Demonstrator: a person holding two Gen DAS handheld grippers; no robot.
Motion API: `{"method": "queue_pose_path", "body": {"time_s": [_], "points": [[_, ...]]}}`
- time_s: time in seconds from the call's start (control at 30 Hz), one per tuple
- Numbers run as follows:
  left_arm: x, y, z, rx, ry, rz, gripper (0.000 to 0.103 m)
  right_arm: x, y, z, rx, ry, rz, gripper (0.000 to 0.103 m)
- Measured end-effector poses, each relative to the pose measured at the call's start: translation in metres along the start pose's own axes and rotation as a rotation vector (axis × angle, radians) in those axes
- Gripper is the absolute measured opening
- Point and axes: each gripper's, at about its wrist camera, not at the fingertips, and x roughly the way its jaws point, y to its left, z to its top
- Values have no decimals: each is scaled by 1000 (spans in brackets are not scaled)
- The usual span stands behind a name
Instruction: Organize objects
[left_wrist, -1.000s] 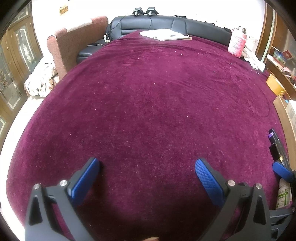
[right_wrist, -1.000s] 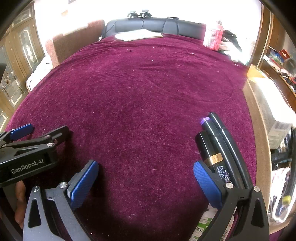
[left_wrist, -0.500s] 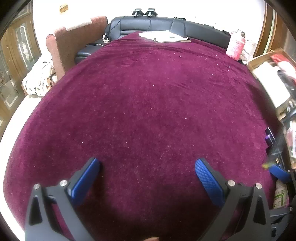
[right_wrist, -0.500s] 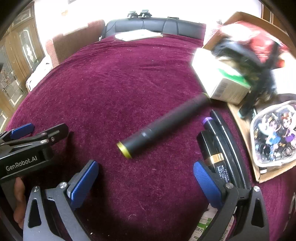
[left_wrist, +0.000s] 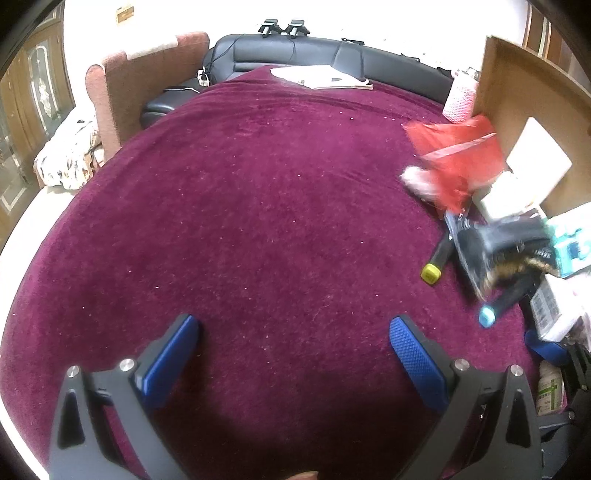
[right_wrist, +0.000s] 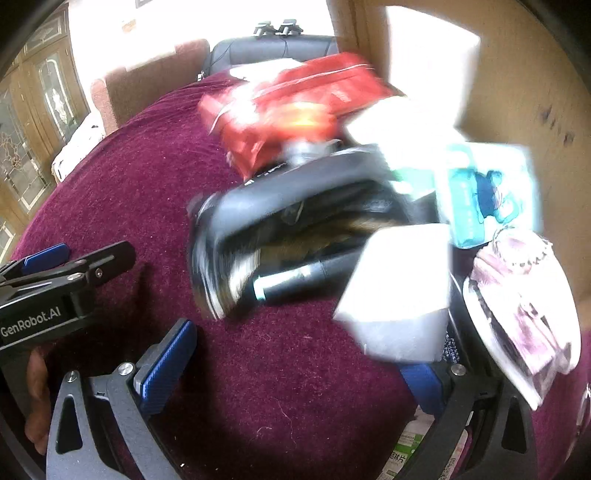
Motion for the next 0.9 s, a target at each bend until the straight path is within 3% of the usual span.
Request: {"method": "queue_pose_path", "body": {"time_s": [0.57, 0.8, 0.9], "points": [[-2, -3, -1, 12, -5, -29, 103, 0, -2, 1, -3, 0, 1, 103], [2, -25, -7, 126, 23, 9, 103, 0, -3, 0, -5, 0, 1, 103], [2, -26, -7, 128, 23, -3, 103, -1, -3, 0, -4, -1, 1, 103]]}}
